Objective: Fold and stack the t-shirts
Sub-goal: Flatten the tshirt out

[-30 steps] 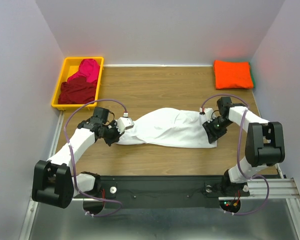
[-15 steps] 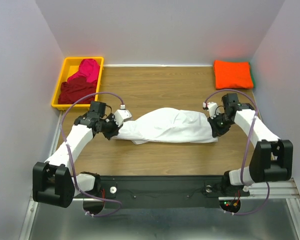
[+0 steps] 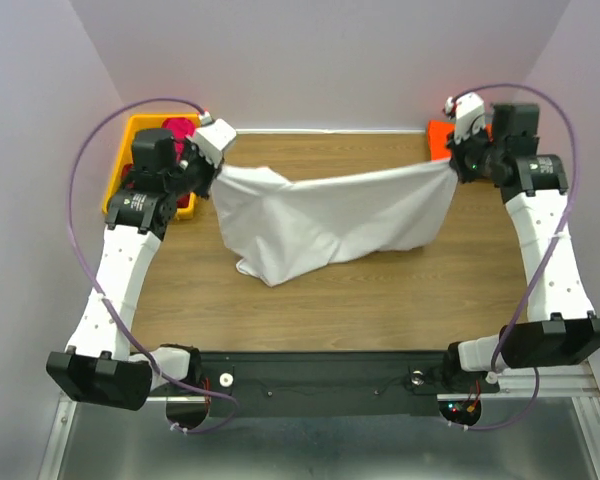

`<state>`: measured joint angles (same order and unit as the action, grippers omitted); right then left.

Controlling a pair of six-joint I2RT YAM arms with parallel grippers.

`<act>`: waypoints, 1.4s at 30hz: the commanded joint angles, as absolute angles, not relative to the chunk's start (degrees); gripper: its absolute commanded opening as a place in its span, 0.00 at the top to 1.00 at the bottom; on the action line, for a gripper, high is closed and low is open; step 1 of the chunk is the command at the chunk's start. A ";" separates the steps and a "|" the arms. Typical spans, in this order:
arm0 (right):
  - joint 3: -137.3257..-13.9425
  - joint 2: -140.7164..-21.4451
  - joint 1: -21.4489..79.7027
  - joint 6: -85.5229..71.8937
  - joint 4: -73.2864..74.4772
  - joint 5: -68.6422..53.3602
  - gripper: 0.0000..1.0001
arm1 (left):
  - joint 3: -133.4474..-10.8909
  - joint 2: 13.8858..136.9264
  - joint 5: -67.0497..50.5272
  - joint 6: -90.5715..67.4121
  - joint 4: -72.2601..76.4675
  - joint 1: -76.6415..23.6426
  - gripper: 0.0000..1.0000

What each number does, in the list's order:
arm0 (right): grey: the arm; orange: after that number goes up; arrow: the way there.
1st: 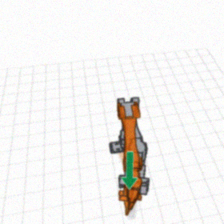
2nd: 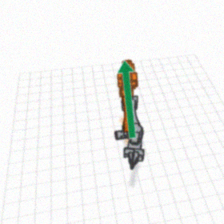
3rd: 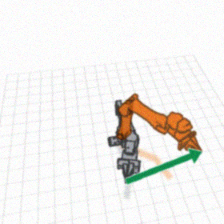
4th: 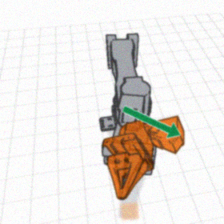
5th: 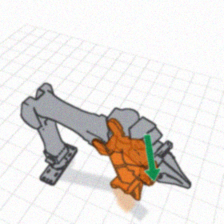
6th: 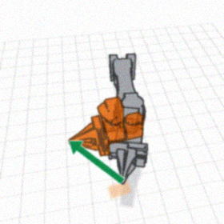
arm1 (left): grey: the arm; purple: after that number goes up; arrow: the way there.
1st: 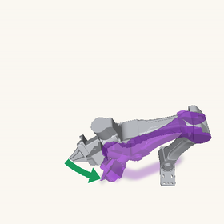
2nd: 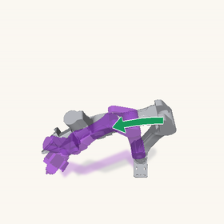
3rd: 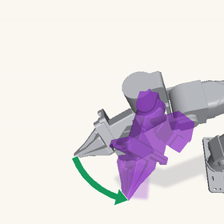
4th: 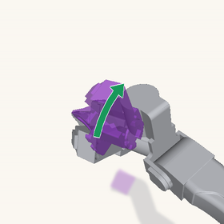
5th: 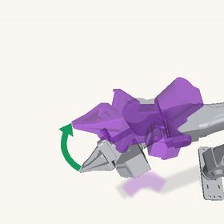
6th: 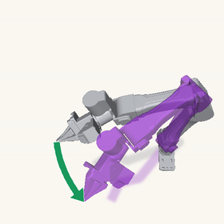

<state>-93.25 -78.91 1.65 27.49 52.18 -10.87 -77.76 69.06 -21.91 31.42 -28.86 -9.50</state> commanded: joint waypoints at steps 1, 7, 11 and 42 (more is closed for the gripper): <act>-106.92 -78.84 1.93 25.40 47.64 -3.53 0.99 | -87.43 65.40 -16.45 26.38 -22.25 -8.96 1.00; -117.84 -76.82 1.93 24.70 44.57 1.56 0.99 | -94.03 60.39 -13.37 22.60 -17.50 -8.96 1.00; -119.70 -72.96 1.93 23.64 42.10 3.25 0.99 | -97.11 57.14 -11.78 21.45 -17.31 -8.96 1.00; -88.09 -64.60 1.85 32.25 39.64 -13.17 1.00 | -72.10 47.02 -14.32 26.81 -25.50 -8.17 1.00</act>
<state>-96.14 -63.92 2.02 30.13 40.18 -8.97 -81.21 44.93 -14.00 24.40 -28.10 -8.84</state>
